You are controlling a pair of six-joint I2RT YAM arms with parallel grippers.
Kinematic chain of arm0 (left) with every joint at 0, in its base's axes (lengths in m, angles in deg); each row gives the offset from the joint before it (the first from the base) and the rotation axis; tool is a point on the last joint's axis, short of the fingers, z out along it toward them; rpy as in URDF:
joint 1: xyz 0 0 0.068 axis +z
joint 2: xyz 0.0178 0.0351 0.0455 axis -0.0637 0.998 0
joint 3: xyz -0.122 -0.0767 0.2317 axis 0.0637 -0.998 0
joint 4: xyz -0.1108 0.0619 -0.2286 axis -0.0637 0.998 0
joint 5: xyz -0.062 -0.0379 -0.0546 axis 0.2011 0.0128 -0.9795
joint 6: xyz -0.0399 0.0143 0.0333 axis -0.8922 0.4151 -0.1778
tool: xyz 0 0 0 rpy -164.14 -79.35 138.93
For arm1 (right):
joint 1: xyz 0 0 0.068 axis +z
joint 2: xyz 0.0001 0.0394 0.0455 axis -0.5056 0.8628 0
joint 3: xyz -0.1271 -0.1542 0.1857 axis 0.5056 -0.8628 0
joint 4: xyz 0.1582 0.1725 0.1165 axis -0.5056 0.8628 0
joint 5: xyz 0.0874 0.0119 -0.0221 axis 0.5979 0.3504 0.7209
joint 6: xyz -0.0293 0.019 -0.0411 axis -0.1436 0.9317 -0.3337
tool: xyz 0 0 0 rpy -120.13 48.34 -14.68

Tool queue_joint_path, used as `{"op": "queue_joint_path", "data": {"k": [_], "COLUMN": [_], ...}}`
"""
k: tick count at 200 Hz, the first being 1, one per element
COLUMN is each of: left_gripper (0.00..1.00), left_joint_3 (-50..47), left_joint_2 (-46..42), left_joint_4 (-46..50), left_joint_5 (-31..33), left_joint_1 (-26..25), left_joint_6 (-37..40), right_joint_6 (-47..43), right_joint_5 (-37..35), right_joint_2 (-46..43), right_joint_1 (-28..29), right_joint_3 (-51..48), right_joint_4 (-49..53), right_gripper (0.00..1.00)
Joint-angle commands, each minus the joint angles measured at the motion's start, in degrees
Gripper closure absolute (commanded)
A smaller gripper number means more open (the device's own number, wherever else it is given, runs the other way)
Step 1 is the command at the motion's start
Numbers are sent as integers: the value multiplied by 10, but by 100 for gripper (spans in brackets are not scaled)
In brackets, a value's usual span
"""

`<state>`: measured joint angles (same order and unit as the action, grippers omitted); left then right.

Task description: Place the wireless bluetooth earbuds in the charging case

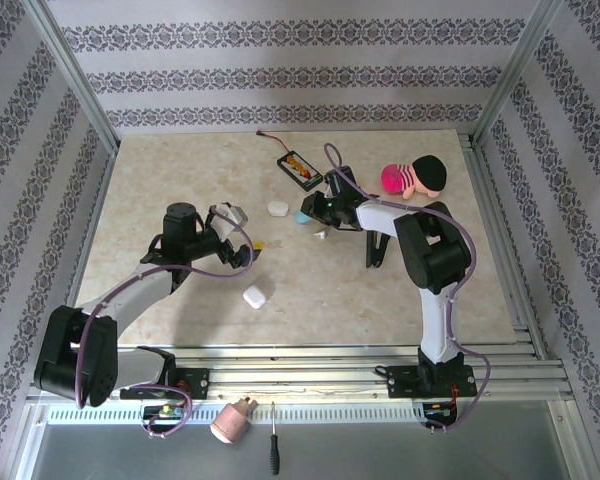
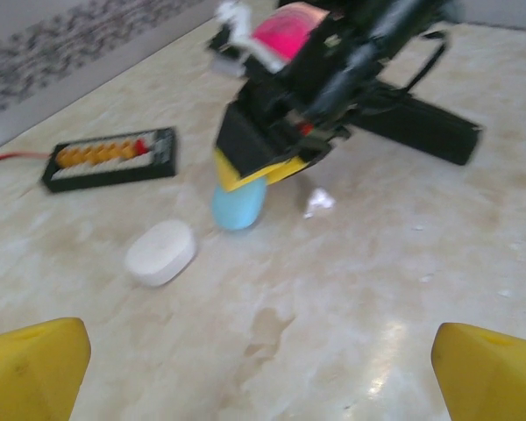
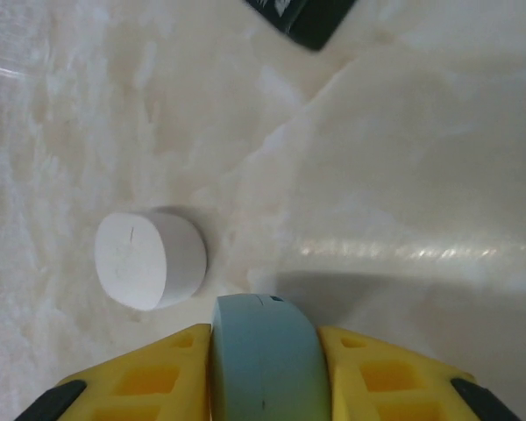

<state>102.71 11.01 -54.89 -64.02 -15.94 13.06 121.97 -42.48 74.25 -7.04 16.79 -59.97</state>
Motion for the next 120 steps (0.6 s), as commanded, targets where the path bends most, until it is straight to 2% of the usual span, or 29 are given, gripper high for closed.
{"op": "queue_joint_path", "data": {"k": [1, 22, 51, 84, 120], "left_gripper": [1, 1, 1, 1, 1], "left_joint_3": [28, 61, 94, 133, 185], "left_joint_2": [-16, -13, 2, 31, 92], "left_joint_4": [68, 153, 237, 299, 367], "left_joint_5": [148, 236, 259, 249, 227], "left_joint_1": [-7, -7, -6, 0, 22], "left_joint_6": [-77, -147, -193, -264, -356], "right_joint_6": [-43, -76, -139, -234, -346], "right_joint_5": [-35, -46, -48, -33, -69], "right_joint_2": [6, -20, -96, -206, -306], "right_joint_1": [-12, -19, -20, 11, 112], "right_joint_3": [19, 9, -34, -122, -211], "right_joint_4": [27, 34, 37, 29, 30], "right_gripper": [63, 45, 27, 19, 13]}}
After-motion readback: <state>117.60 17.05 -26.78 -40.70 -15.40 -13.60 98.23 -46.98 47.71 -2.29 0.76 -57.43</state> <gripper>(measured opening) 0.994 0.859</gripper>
